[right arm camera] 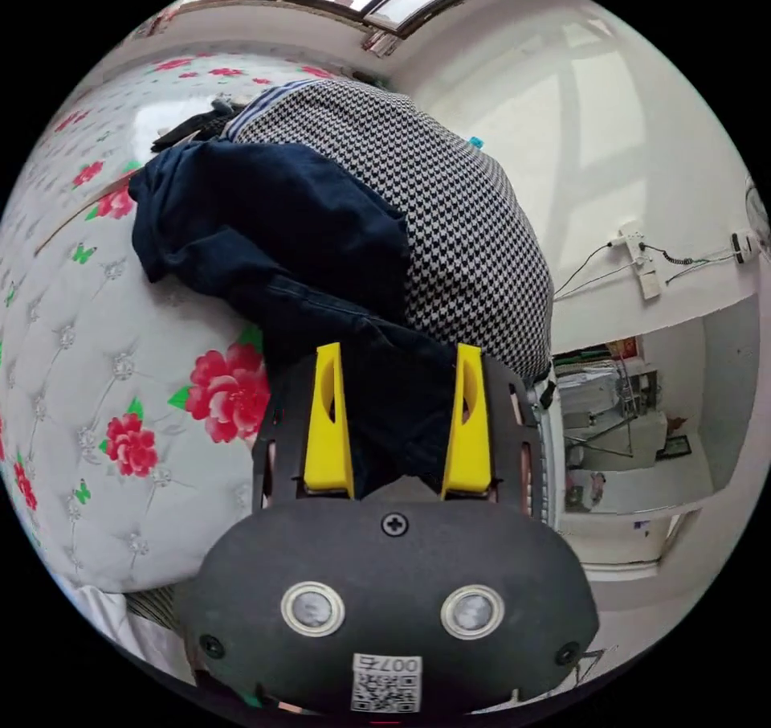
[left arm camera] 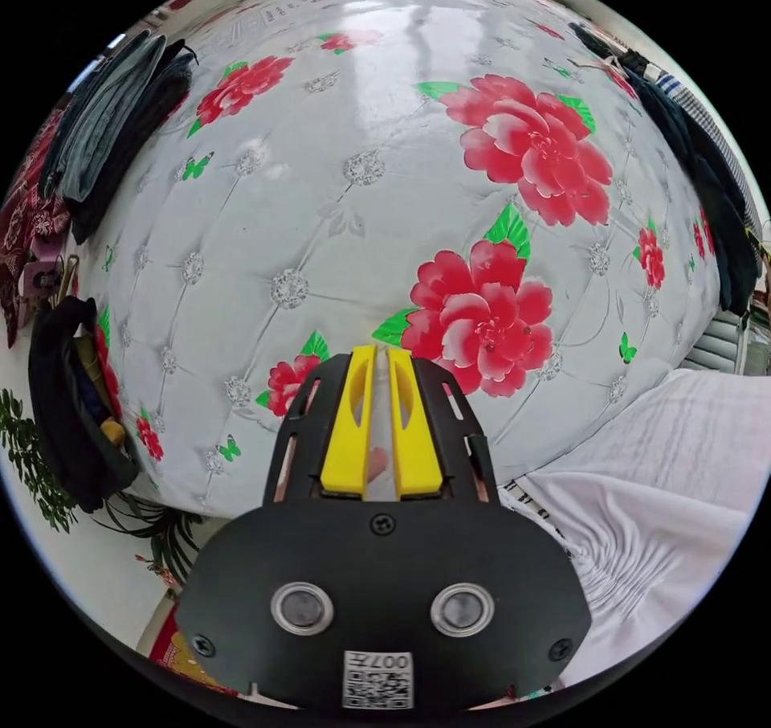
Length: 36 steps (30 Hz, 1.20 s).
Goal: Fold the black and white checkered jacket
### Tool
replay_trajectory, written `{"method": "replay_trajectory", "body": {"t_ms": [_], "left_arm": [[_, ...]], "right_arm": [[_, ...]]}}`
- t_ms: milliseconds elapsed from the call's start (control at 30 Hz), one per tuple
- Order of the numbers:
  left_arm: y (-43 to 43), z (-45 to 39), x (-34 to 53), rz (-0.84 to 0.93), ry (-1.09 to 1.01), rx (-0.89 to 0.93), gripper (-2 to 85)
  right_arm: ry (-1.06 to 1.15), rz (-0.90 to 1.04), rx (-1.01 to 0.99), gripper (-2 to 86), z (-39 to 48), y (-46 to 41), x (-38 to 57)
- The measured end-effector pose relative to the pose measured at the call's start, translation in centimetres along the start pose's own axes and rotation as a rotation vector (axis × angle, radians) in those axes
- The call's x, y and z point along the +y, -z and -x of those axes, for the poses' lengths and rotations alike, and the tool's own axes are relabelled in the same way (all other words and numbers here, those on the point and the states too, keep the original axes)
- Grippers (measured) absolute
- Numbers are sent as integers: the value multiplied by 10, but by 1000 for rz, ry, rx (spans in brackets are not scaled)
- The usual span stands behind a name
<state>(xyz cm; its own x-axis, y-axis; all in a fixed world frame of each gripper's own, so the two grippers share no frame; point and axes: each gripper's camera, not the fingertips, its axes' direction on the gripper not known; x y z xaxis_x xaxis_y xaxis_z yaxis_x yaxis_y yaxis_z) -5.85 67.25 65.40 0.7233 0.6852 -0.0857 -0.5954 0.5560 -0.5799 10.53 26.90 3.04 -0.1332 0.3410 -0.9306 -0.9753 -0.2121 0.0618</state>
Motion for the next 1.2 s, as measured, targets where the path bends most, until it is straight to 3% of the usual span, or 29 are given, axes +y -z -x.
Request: {"method": "replay_trajectory", "body": {"t_ms": [200, 367, 500, 567, 700, 833, 967, 1067, 1200], "left_arm": [[4, 9, -27, 122, 58, 27, 5], [10, 2, -28, 120, 80, -39, 3], [16, 3, -22, 100, 125, -61, 0], [20, 11, -18, 93, 183, -42, -3], [27, 24, -8, 82, 282, -15, -6], [38, 31, 8, 67, 370, 44, -9], [65, 21, 27, -84, 404, 210, -9], [87, 6, 32, -146, 335, 245, -9], [132, -8, 44, -284, 245, 250, -2]], "right_arm": [[205, 228, 79, 134, -12, -51, -26], [74, -6, 21, 110, -40, -2, -23], [-226, -164, -27, 107, -131, 27, -17], [-386, -143, -91, 115, -182, 20, -12], [-784, 15, -390, 141, -283, -47, 28], [-983, -35, -679, 127, -316, -91, 72], [-955, -81, -711, 64, -329, -72, 81], [-926, -254, -720, 27, -338, -16, 79], [-705, -538, -971, 7, -340, 80, 49]]}}
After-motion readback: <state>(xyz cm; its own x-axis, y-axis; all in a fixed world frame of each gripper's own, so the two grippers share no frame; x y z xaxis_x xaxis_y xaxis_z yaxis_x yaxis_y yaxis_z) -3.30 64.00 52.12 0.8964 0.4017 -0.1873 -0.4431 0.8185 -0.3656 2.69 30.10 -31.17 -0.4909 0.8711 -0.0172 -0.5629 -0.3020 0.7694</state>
